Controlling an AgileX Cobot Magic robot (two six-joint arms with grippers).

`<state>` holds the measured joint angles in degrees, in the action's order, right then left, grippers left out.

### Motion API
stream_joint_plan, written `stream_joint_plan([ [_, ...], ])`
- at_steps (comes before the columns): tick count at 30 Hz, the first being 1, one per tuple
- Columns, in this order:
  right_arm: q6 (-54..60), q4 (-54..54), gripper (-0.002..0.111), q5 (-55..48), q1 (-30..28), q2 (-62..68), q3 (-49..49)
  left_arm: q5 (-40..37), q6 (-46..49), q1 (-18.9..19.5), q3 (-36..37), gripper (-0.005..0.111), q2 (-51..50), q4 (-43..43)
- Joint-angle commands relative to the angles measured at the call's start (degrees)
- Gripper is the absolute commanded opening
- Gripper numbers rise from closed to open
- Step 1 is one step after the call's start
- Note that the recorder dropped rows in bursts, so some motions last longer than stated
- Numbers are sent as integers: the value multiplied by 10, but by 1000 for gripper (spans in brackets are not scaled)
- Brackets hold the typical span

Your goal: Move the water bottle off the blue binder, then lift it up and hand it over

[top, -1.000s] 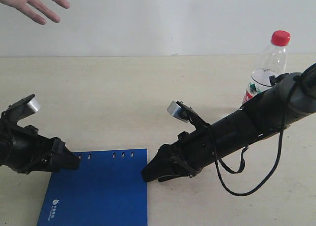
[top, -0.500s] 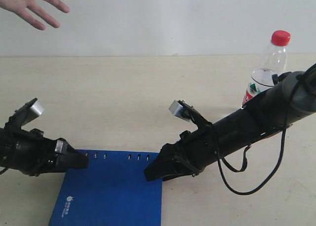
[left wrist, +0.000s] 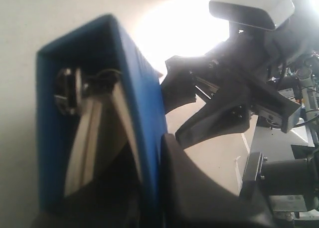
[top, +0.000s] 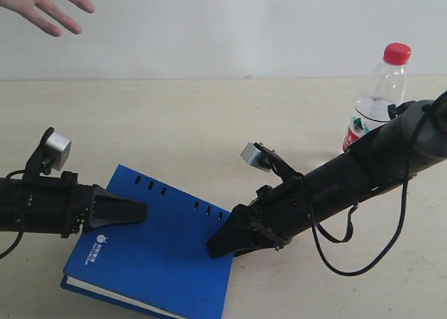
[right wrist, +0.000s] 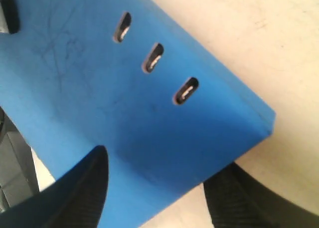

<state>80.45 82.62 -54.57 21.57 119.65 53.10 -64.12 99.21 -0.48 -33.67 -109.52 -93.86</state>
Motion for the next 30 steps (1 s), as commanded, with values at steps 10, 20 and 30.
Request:
stream_joint_plan([
  [10, 4, 20, 53, -37, 7, -6, 1, -58, 22, -41, 3, 4, 64, 28],
  [20, -13, -29, 53, -37, 7, -90, 1, -58, -23, -41, 3, 4, 264, 82],
  [30, -138, -249, 53, 13, 7, -126, 1, 5, -58, -41, 3, 4, 389, 159],
])
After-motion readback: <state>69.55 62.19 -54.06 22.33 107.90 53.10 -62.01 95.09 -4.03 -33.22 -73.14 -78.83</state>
